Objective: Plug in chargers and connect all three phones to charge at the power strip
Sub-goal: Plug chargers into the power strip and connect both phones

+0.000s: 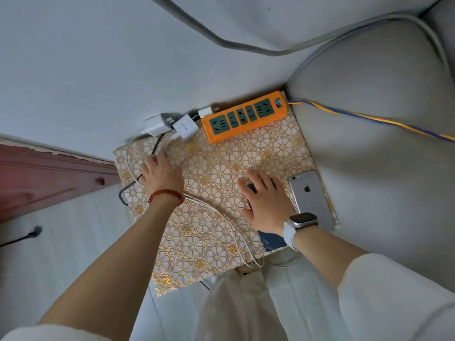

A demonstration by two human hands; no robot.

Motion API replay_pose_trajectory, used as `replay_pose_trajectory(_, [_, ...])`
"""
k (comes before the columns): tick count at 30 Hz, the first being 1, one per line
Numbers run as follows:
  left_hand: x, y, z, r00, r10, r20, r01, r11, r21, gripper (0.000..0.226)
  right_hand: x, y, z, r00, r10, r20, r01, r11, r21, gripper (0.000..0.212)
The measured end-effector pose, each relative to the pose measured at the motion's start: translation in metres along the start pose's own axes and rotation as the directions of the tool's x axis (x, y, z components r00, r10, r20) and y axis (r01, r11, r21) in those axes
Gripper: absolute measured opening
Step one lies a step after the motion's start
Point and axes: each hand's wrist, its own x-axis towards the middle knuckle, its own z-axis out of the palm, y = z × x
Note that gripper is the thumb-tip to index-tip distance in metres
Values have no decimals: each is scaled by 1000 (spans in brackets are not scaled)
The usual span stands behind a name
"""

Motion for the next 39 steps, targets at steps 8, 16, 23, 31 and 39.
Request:
replay_pose_trajectory(8, [-13,6,-14,994,83,-67,-105,894,-436,17,5,-2,-12,996,52,73,-56,997,58,62])
replay_pose_trajectory(16, [-58,13,-53,939,341,-40,-272,667,-693,9,15,-19,-58,967,13,-255,92,914,395,82])
replay_pose_trajectory(23, [-86,35,-66,965,243,-97,-233,630,-741,9,-2,-27,-66,980,-154,-123,196,810,553,49])
replay_pose_trajectory(31, [-103,72,-62,970,242,-36,-192,660,-727,4,0,15,-89,918,-117,-380,258,902,345,34])
replay_pose_trajectory(39, [-122,57,-33,971,163,174,12,696,-718,16,50,103,-146,878,250,-409,8,846,533,27])
